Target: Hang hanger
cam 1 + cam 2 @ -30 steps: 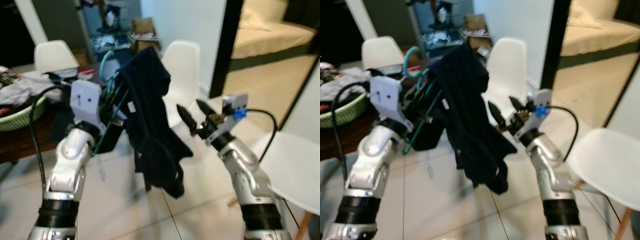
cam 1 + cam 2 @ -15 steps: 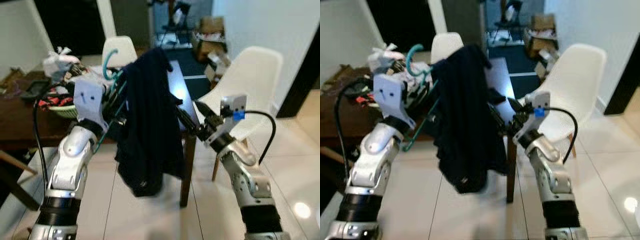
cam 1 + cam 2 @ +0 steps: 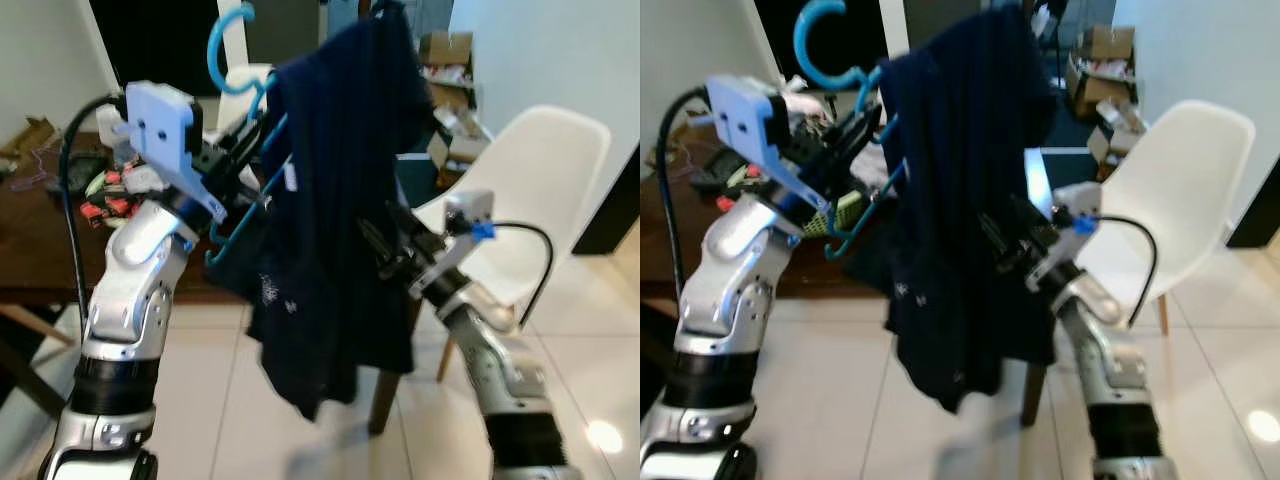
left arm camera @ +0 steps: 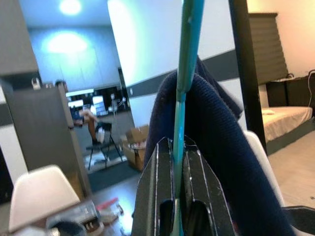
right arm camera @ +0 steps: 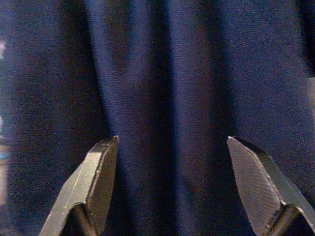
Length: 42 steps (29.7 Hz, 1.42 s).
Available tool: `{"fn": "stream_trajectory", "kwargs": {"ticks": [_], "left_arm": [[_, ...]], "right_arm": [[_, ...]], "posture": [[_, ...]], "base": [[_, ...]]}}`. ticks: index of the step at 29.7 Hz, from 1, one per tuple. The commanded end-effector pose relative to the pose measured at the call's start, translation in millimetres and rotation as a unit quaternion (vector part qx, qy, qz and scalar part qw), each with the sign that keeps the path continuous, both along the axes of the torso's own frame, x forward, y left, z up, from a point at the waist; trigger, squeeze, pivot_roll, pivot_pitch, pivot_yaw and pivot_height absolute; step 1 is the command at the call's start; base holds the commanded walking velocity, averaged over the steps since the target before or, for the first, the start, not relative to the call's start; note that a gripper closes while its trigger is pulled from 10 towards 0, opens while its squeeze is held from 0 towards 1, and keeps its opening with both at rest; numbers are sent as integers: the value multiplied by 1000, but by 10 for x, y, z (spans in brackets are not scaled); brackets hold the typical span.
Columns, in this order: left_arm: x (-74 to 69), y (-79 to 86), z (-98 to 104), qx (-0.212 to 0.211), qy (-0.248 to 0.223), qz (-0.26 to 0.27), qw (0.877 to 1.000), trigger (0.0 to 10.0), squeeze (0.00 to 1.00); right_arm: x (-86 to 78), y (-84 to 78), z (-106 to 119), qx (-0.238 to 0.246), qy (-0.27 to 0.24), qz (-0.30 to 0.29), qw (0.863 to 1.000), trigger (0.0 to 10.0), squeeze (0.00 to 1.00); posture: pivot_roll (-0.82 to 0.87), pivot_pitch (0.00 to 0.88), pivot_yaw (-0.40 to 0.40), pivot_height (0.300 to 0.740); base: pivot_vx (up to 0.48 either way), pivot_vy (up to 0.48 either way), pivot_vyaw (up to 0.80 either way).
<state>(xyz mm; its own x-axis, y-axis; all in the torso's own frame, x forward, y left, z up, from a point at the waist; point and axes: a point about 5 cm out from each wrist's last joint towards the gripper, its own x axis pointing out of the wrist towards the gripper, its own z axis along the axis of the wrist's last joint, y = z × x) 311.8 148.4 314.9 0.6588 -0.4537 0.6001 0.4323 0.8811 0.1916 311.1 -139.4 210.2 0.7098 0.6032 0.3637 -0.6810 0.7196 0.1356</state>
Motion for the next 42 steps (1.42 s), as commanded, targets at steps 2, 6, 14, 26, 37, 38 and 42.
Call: {"fn": "stream_trajectory", "kwargs": {"ticks": [2,6,14,26,37,38,42], "left_arm": [[-13,127,137,-12,-22,4,1000,10000,0],[57,235,176,-8,-20,13,1000,10000,0],[155,431,256,-1,-19,32,999,10000,0],[258,379,323,32,-26,4,999,10000,0],[331,297,80,28,12,-23,999,10000,0],[334,294,40,25,18,-23,999,10000,0],[342,299,-12,25,25,-22,999,10000,0]], "right_arm": [[-91,59,39,23,-7,56,998,10000,0],[-146,34,62,30,-14,74,997,10000,0],[-164,36,52,28,-14,74,997,10000,0],[-110,22,29,20,6,41,999,10000,0],[-106,19,14,14,15,30,999,10000,0],[-106,22,14,13,15,30,999,10000,0],[-108,26,13,10,16,31,999,10000,0]], "posture": [[7,0,29,740],[-4,0,36,740],[-11,0,45,740],[-33,0,57,740],[-39,0,61,740],[-38,0,61,740],[-38,0,61,740]], "base": [[322,0,0],[322,0,0],[324,0,0],[325,0,0],[325,0,0],[319,0,0],[321,0,0]]}}
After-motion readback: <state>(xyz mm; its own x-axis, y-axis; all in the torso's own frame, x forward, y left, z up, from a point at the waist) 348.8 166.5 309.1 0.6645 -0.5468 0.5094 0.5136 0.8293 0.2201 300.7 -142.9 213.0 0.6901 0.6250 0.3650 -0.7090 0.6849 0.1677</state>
